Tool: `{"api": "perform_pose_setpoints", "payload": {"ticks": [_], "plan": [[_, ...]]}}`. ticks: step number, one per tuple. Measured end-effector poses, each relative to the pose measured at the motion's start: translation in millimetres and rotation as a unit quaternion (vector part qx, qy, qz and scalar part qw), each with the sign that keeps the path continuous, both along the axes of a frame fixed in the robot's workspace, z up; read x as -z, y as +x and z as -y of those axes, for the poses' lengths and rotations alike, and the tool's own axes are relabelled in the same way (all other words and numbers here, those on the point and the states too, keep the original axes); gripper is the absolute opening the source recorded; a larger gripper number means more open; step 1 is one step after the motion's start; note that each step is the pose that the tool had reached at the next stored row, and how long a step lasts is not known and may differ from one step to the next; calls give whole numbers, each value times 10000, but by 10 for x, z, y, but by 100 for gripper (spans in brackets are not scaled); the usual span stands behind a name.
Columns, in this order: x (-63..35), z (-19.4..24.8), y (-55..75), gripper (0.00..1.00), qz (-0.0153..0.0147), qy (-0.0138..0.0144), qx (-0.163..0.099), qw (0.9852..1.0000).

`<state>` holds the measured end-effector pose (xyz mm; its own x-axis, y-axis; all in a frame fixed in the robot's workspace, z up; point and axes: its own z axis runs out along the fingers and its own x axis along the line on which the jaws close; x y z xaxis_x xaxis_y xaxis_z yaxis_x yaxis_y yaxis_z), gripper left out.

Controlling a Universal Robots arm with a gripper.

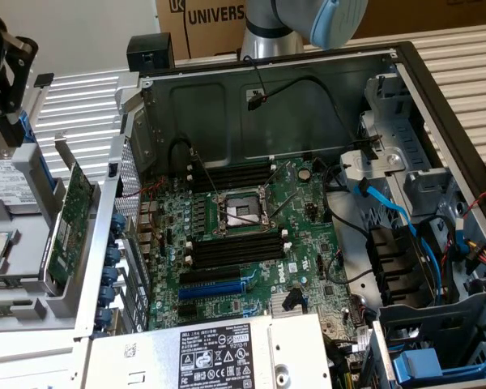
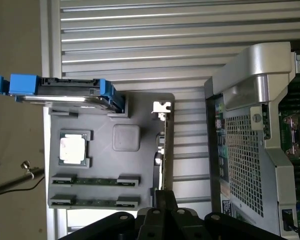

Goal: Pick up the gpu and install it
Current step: 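Reach for the gpu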

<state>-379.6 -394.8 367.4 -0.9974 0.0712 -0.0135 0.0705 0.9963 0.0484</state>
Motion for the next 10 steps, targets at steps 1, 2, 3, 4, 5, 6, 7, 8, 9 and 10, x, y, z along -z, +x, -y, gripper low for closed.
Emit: {"api": "perform_pose_setpoints", "payload": {"ticks": [1, 2, 3, 4, 5, 6, 7, 8, 9, 10], "plan": [[0, 0, 0, 11, 0, 0, 0, 10000], [0, 0, 0, 11, 0, 0, 0, 10000], [0, 0, 0, 11, 0, 0, 0, 10000], [0, 1, 0, 11, 0, 0, 0, 10000], [0, 1, 0, 11, 0, 0, 0, 10000], [0, 1, -1, 11, 0, 0, 0, 10000], [0, 1, -1, 11, 0, 0, -1, 10000], [0, 1, -1, 11, 0, 0, -1, 10000], [0, 1, -1, 11, 0, 0, 0, 10000], [0, 1, -1, 11, 0, 0, 0, 10000]]}}
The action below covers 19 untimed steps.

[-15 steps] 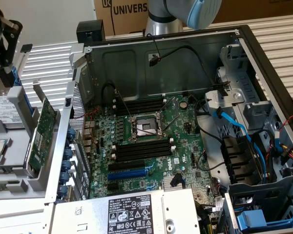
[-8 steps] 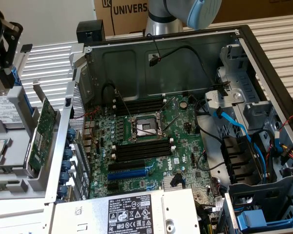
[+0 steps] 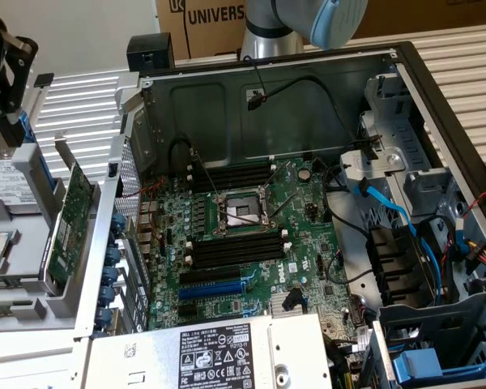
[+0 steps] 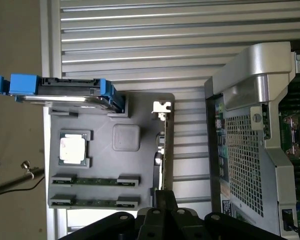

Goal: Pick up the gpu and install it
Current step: 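Reach for the gpu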

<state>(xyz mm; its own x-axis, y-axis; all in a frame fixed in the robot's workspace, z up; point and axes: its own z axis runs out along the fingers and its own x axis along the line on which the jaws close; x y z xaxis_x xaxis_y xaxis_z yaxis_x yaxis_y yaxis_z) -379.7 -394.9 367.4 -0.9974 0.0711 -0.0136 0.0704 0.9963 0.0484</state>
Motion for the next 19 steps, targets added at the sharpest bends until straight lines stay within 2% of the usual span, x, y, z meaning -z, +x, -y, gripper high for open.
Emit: {"api": "perform_pose_setpoints", "payload": {"ticks": [1, 3, 6, 7, 16, 19], "plan": [[0, 0, 0, 11, 0, 0, 0, 10000], [0, -1, -1, 24, 0, 0, 1, 10000], [0, -1, -1, 30, 0, 0, 1, 10000], [0, 0, -1, 36, 0, 0, 1, 10000], [18, 1, -166, 36, 4, 0, 0, 10000], [49, 34, -168, 36, 3, 0, 0, 10000]]}}
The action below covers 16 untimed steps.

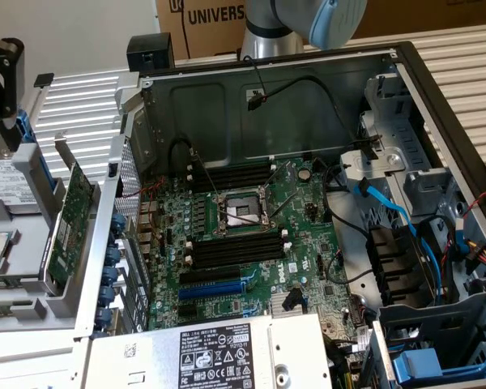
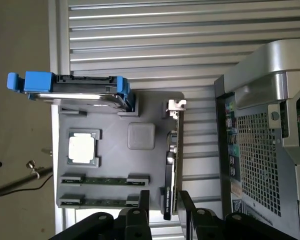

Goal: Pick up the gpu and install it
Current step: 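Reach for the gpu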

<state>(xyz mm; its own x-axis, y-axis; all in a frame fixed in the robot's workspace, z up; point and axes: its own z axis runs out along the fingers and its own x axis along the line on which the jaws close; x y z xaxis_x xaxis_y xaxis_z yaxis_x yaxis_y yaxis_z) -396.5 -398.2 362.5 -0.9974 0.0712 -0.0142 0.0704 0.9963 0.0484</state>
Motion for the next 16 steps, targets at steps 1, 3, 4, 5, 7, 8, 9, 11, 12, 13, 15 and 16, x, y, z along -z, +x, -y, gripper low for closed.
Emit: {"api": "perform_pose_setpoints", "payload": {"ticks": [1, 3, 4, 5, 7, 8, 9, 11, 12, 13, 15, 16], "plan": [[32, 23, 0, 36, 2, 1, 0, 10000], [61, 43, 0, 36, 2, 1, 0, 10000], [76, 51, 0, 36, 2, 0, 0, 10000], [94, 57, 0, 36, 3, 0, 0, 10000], [131, 73, 0, 36, 4, 0, 0, 10000], [149, 80, 0, 36, 6, 0, 0, 10000], [167, 86, 0, 36, 9, 0, 0, 10000], [204, 103, 0, 36, 15, 0, 0, 10000], [219, 111, 0, 36, 19, 0, 0, 10000], [226, 113, 0, 36, 21, 0, 0, 10000], [226, 113, 0, 36, 20, 0, 0, 10000], [228, 113, 0, 36, 20, -1, 0, 10000]]}}
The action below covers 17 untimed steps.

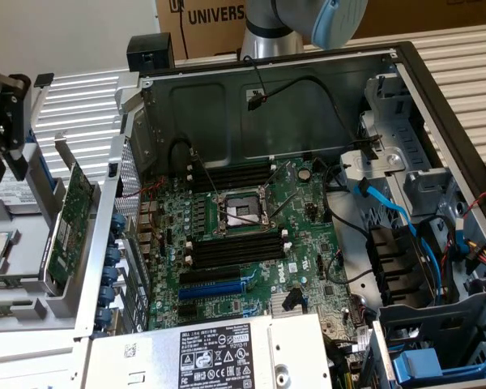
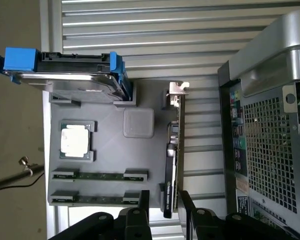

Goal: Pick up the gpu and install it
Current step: 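Reach for the gpu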

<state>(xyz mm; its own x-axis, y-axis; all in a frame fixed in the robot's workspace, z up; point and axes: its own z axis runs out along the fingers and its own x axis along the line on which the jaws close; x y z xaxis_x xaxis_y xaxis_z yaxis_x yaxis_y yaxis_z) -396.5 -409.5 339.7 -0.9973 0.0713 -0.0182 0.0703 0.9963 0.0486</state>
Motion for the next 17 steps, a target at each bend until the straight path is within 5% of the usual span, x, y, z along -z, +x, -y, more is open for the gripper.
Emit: {"api": "perform_pose_setpoints", "payload": {"ticks": [8, 11, 17], "plan": [[172, 85, 0, 36, 45, 1, 0, 10000], [233, 147, 14, 36, 82, 1, 0, 10000], [289, 167, 41, 36, 157, 6, 17, 9999]]}}
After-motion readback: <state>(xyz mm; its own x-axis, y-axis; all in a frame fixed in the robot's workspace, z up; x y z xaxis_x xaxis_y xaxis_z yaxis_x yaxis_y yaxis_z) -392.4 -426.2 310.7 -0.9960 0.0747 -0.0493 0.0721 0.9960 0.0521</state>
